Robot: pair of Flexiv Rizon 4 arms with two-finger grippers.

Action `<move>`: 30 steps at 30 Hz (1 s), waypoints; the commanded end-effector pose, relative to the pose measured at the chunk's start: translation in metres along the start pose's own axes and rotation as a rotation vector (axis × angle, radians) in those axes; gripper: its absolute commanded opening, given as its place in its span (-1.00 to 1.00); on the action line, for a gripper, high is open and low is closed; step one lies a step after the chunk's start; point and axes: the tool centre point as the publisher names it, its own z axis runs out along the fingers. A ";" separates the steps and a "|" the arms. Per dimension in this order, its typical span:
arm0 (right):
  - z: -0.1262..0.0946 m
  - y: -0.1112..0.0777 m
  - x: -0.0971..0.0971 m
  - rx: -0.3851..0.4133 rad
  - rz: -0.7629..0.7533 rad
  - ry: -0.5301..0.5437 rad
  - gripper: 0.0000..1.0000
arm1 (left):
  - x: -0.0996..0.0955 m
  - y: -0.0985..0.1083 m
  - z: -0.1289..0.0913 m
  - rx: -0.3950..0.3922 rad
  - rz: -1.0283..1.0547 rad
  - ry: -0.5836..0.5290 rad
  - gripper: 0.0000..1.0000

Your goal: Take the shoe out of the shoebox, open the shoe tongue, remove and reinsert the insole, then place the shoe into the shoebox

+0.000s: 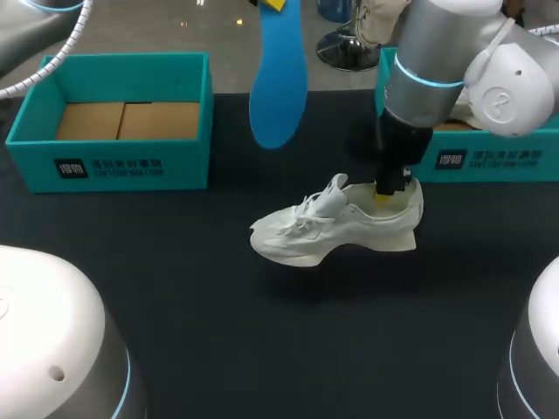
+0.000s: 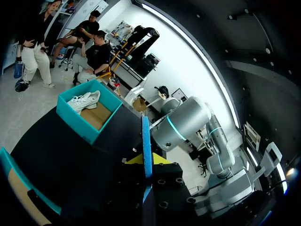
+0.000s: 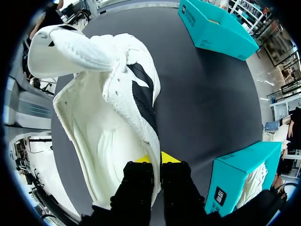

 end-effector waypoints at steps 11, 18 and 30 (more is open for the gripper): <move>-0.007 -0.002 0.001 0.001 0.001 -0.001 -1.00 | -0.001 0.000 -0.001 -0.001 0.001 0.002 -1.00; -0.007 -0.002 0.001 0.001 0.001 -0.001 -1.00 | -0.001 0.000 -0.001 -0.001 0.001 0.002 -1.00; -0.009 -0.015 0.001 0.132 0.526 -0.081 -1.00 | -0.001 0.000 -0.001 -0.001 0.001 0.002 -1.00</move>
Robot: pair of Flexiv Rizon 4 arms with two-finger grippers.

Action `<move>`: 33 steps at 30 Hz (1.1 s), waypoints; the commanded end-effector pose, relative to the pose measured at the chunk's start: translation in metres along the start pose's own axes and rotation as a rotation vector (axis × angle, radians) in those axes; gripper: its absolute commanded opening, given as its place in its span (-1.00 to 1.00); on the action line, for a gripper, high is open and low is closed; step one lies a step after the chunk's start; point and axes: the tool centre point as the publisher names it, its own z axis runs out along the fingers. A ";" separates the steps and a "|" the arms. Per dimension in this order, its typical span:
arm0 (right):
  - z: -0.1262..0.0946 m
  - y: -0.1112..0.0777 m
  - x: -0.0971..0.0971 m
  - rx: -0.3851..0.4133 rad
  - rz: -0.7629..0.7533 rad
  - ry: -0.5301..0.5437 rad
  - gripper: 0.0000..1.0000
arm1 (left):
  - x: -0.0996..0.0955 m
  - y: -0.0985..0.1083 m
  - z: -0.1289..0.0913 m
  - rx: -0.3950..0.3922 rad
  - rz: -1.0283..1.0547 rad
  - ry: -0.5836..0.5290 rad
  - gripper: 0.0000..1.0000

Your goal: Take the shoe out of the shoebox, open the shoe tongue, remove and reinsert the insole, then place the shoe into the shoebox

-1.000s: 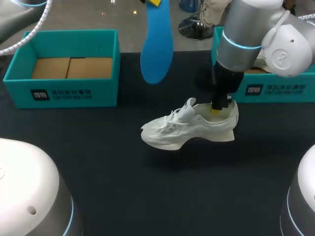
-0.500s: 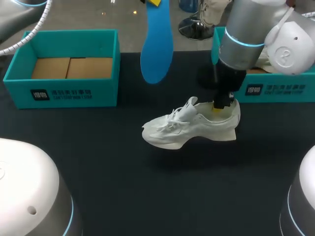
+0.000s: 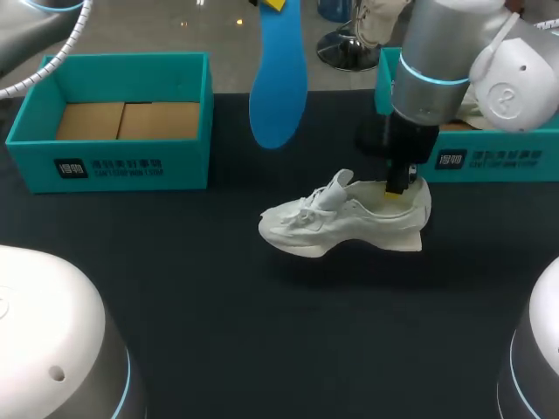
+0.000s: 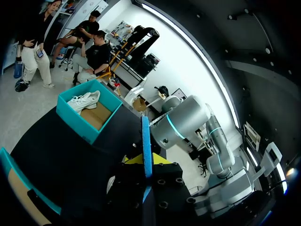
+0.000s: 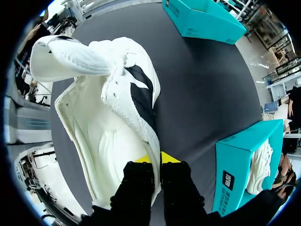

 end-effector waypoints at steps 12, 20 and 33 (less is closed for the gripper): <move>-0.020 -0.011 0.034 0.044 1.016 -0.142 -1.00 | -0.001 0.000 -0.001 -0.001 0.000 0.002 -1.00; -0.021 0.008 0.044 0.046 0.911 -0.148 -1.00 | -0.001 0.000 -0.001 -0.001 0.000 0.002 -1.00; -0.021 0.008 0.044 0.046 0.911 -0.148 -1.00 | -0.001 0.000 -0.001 -0.001 0.000 0.002 -1.00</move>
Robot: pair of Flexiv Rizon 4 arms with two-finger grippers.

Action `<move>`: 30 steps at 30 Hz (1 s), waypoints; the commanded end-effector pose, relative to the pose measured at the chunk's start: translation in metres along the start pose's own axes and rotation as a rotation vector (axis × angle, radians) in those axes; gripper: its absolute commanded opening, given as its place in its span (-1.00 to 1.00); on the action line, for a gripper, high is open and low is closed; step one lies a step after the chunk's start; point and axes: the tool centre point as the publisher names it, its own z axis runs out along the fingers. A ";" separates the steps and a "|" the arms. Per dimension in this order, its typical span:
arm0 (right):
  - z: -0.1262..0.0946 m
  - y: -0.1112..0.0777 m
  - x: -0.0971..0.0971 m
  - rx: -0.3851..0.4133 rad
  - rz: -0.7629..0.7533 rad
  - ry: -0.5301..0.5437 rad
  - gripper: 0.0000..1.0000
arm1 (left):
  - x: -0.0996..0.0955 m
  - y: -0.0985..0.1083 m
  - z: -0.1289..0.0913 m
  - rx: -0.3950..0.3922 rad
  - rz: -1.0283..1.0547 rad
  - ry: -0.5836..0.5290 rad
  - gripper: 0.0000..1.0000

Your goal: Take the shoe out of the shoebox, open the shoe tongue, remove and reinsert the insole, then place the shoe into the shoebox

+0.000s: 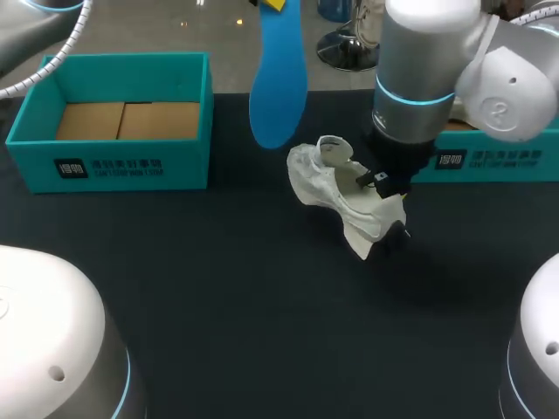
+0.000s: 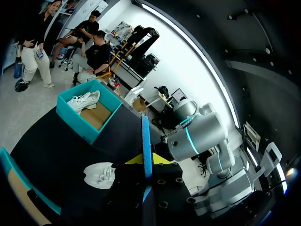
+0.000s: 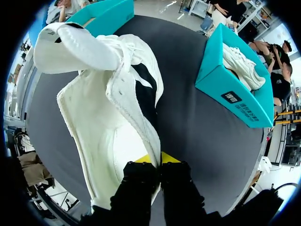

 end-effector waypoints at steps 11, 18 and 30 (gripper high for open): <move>-0.001 0.000 0.000 0.016 0.079 -0.014 -1.00 | -0.001 0.000 -0.001 -0.001 0.001 0.002 -1.00; -0.003 -0.014 0.002 -0.015 0.349 -0.061 -1.00 | -0.001 0.000 -0.001 -0.001 0.001 0.002 -1.00; 0.001 -0.034 0.026 -0.052 0.461 -0.007 -1.00 | -0.001 0.000 -0.001 -0.001 0.001 0.002 -1.00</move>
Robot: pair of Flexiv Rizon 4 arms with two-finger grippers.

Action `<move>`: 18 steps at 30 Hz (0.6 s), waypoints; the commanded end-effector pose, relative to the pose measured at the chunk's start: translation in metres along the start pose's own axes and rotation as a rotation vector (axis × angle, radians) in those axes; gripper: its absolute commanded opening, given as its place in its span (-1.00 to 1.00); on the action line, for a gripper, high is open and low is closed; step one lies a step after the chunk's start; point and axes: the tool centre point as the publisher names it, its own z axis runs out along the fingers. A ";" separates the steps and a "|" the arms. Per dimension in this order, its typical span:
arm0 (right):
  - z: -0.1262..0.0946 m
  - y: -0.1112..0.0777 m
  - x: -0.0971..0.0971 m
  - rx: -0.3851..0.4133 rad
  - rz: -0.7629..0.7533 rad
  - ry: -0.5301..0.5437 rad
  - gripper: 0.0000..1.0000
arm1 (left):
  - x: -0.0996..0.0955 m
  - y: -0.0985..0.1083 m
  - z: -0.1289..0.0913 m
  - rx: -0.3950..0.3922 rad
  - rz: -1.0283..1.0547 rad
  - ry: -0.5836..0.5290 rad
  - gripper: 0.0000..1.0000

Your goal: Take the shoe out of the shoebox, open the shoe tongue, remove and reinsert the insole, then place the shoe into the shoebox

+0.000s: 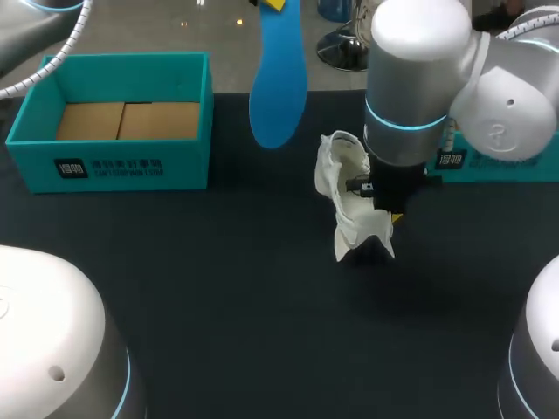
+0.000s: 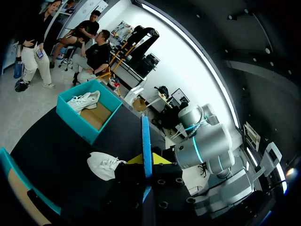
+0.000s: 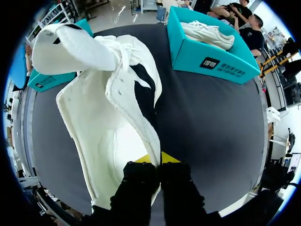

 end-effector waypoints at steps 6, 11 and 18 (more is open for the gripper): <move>0.006 -0.013 -0.001 -0.028 0.023 0.050 -1.00 | -0.001 0.000 -0.001 -0.001 0.001 0.002 -1.00; 0.006 -0.016 0.004 -0.032 0.023 0.063 -1.00 | -0.001 0.000 -0.001 -0.001 0.001 0.002 -1.00; 0.007 -0.022 0.012 -0.034 0.021 0.078 -1.00 | -0.001 0.000 -0.001 -0.001 0.001 0.002 -1.00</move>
